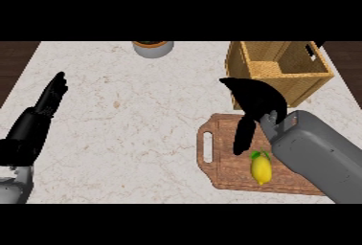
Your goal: Pick the lemon from the cutting board and place it in the basket
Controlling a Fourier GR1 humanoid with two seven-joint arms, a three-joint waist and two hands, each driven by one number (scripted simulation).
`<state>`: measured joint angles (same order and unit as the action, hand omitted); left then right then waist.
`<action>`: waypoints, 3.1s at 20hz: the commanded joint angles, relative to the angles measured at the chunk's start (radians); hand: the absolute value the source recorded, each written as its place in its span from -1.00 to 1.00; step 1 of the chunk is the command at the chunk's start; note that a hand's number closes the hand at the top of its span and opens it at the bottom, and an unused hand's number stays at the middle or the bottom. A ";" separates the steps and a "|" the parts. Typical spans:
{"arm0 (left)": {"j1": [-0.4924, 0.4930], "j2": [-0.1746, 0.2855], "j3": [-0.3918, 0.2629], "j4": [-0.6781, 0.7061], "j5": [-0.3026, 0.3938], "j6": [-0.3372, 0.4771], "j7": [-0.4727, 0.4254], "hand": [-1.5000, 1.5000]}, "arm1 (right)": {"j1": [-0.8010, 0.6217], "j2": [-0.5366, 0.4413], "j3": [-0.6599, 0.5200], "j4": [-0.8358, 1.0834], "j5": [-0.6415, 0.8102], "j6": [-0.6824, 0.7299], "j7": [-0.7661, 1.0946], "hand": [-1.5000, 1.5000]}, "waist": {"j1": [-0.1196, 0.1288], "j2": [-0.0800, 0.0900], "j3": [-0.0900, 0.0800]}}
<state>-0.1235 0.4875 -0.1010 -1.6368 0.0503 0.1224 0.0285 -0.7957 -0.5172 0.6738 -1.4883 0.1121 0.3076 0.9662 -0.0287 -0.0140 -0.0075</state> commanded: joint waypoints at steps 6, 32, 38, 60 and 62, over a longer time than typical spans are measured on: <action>-0.054 -0.027 0.000 0.049 -0.013 -0.025 -0.015 0.00 | -0.036 -0.078 -0.065 -0.100 -0.245 0.218 0.292 -1.00 | 0.014 0.008 0.006; -0.068 -0.083 0.076 0.120 -0.071 -0.103 -0.082 0.00 | 0.283 -0.098 -0.024 0.014 0.066 0.219 -0.002 -1.00 | 0.030 0.014 0.007; -0.088 -0.128 0.077 0.091 -0.103 -0.106 -0.028 0.00 | 0.365 -0.029 -0.048 -0.022 0.216 0.190 -0.042 -1.00 | 0.029 0.014 0.008; -0.100 -0.170 0.173 0.060 -0.153 -0.202 0.018 0.00 | 0.618 0.133 -0.184 -0.054 0.500 0.264 -0.121 -1.00 | 0.026 0.013 0.007; -0.064 -0.189 0.174 0.090 -0.177 -0.206 -0.051 0.00 | 0.606 0.135 -0.232 -0.025 0.534 0.261 -0.178 -1.00 | 0.028 0.014 0.007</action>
<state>-0.1986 0.3100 0.0626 -1.5671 -0.1074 -0.0713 0.0121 -0.2416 -0.3970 0.4585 -1.5025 0.5867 0.5790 0.8095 0.0000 -0.0005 0.0000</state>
